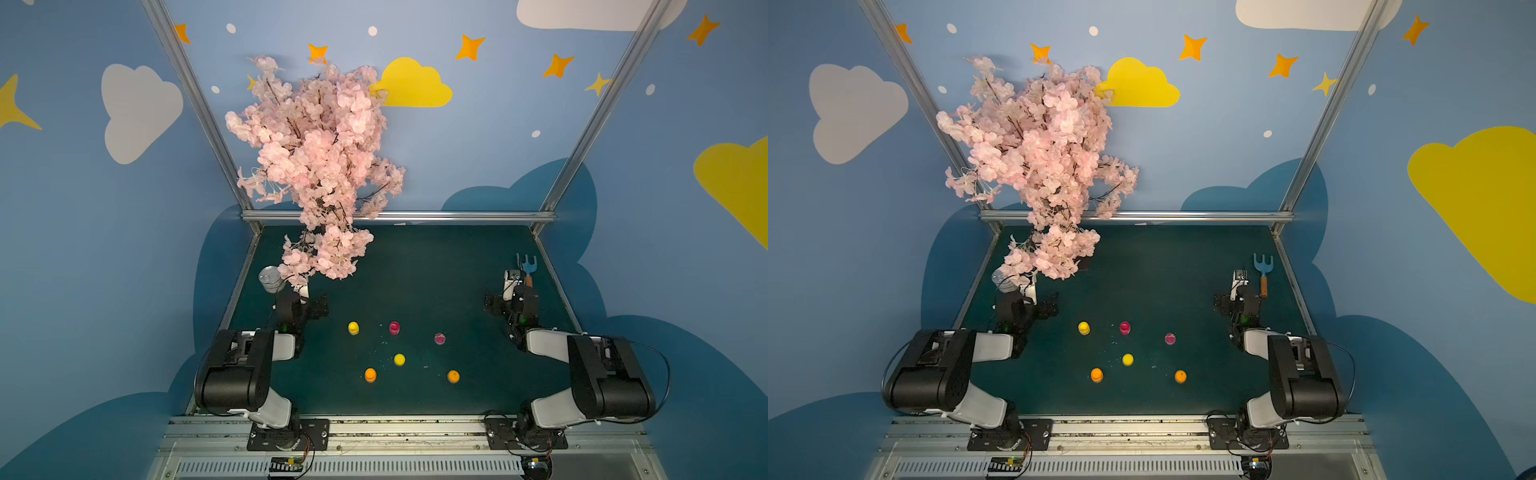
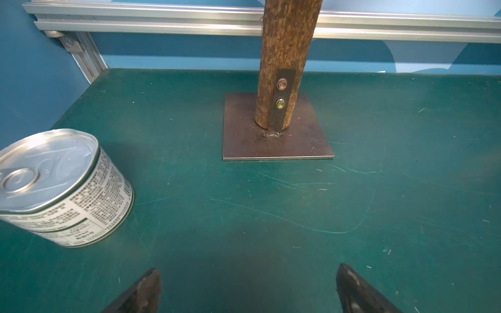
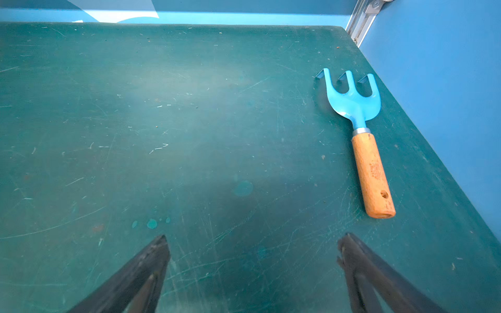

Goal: Close the paint jar lid
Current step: Pick up the paint jar from the center of the board.

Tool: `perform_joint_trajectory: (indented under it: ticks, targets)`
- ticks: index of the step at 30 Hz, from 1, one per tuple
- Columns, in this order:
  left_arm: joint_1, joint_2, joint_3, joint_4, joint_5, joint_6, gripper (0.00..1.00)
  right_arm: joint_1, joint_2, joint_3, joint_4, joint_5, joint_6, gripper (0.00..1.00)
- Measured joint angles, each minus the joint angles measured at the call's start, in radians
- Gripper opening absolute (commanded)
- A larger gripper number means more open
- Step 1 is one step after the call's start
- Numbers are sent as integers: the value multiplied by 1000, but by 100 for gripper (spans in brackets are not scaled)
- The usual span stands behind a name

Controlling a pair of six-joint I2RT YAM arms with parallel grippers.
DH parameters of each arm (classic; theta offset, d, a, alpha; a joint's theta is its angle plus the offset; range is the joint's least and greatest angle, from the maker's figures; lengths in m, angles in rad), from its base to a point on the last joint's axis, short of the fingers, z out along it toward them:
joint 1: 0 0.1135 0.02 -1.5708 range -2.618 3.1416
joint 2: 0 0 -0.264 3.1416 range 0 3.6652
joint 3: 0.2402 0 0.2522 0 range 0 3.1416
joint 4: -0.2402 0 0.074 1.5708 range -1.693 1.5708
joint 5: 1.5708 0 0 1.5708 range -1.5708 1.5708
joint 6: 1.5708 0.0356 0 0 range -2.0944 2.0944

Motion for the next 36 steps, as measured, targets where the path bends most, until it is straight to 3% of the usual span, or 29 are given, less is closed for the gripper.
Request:
perform_joint_trajectory:
  ticks: [23, 26, 29, 33, 36]
  targets:
    - [-2, 0, 0, -1, -8, 0, 100, -5, 0, 0, -1, -7, 0, 99]
    - [-2, 0, 0, 0, -8, 0, 100, -4, 0, 0, -1, -7, 0, 96]
    - [-2, 0, 0, 0, -7, 0, 95, -4, -2, 0, -4, -7, 0, 87]
    - [-5, -23, 0, -24, 2, 14, 92, 0, -87, 0, -79, 11, 6, 88]
    - [-23, -137, 18, -142, -57, -1, 91, 1, -201, 25, -195, 46, 35, 89]
